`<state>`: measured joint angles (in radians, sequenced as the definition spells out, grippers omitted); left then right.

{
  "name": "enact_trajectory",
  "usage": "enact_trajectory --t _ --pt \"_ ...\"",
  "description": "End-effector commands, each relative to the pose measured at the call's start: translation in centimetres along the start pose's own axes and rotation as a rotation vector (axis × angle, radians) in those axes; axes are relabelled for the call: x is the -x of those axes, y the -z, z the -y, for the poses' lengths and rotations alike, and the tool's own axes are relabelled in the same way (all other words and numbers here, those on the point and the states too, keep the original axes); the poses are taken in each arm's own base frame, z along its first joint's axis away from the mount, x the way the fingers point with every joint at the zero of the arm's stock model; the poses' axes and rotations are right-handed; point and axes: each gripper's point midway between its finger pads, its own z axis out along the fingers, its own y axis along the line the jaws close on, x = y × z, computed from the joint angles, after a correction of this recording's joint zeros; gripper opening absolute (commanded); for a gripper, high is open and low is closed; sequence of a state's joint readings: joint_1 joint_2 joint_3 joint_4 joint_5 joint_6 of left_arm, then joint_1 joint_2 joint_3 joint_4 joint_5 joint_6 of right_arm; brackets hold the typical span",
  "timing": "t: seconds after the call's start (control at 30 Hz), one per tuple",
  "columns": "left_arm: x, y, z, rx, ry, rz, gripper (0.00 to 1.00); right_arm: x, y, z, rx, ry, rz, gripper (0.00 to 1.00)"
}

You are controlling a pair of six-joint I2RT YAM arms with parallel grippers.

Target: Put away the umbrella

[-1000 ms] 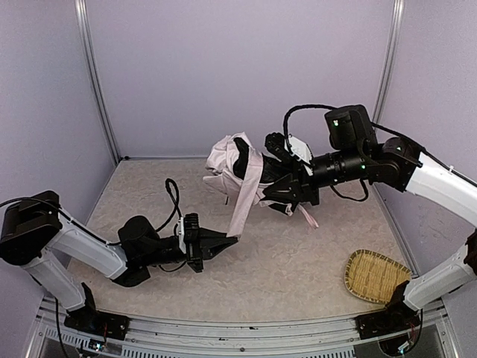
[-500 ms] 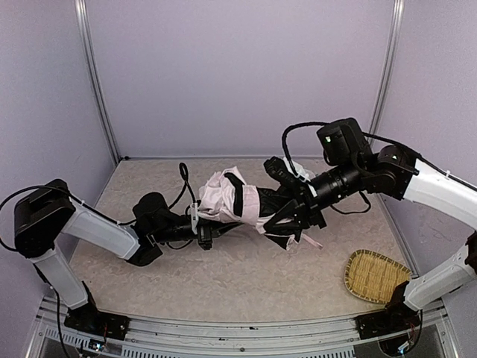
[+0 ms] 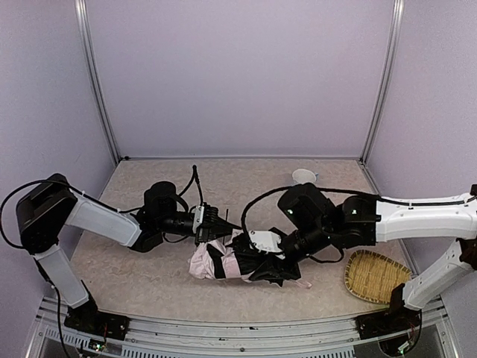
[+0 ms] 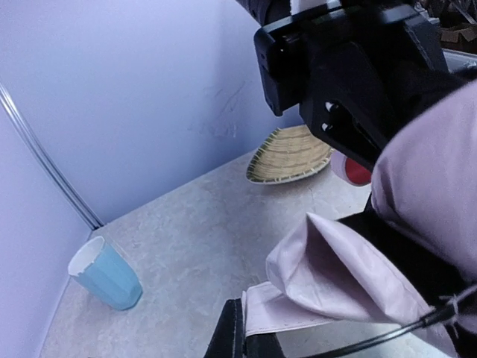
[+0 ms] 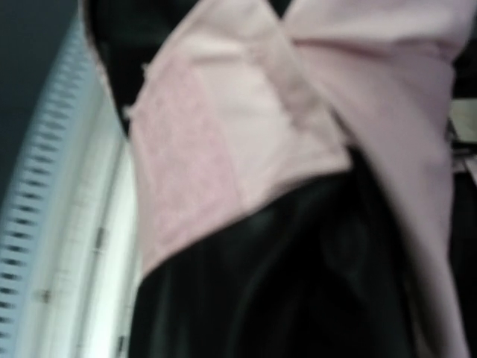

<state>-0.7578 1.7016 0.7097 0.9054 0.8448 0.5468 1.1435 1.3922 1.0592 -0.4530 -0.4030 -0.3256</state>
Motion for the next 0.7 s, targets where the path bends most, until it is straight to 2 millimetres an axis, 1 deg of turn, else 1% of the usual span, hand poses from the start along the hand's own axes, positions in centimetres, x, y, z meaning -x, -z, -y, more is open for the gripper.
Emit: enact_trajectory --t 0.0,0.1,0.23,0.3,0.37,0.43,0.53,0.6,0.67 --pt "-2.4 1.3 -4.8 0.191 -0.024 -0.106 0.0 -4.3 -4.0 -3.9 0.022 0.116 -0.134 0.0" --pt "-2.8 0.8 -3.1 0.166 -0.016 -0.103 0.0 -8.7 -6.3 -2.7 -0.105 0.216 -0.281 0.0" --pt "-4.2 0.2 -1.1 0.141 0.005 -0.139 0.0 -13.7 -8.8 -2.0 -0.159 0.303 -0.472 0.0" --pt "-5.2 0.2 -0.5 0.15 0.014 -0.171 0.0 -15.7 -9.6 -1.9 -0.154 0.309 -0.547 0.0" --pt "-6.3 0.6 -0.1 0.174 0.024 -0.206 0.0 -17.0 -10.0 -2.0 -0.142 0.309 -0.594 0.0" --pt "-7.2 0.9 -0.4 0.213 0.025 -0.239 0.0 -17.8 -10.1 -2.1 -0.135 0.309 -0.613 0.0" --pt "-8.0 1.0 -1.5 0.267 -0.001 -0.285 0.0 -18.6 -10.0 -2.3 -0.129 0.315 -0.634 0.0" --pt "-8.9 1.0 -2.8 0.316 -0.026 -0.319 0.0 -19.1 -9.9 -2.2 -0.131 0.315 -0.653 0.0" --pt "-9.7 1.1 -4.7 0.388 -0.051 -0.353 0.0 -19.3 -9.9 -2.3 -0.128 0.317 -0.663 0.0"
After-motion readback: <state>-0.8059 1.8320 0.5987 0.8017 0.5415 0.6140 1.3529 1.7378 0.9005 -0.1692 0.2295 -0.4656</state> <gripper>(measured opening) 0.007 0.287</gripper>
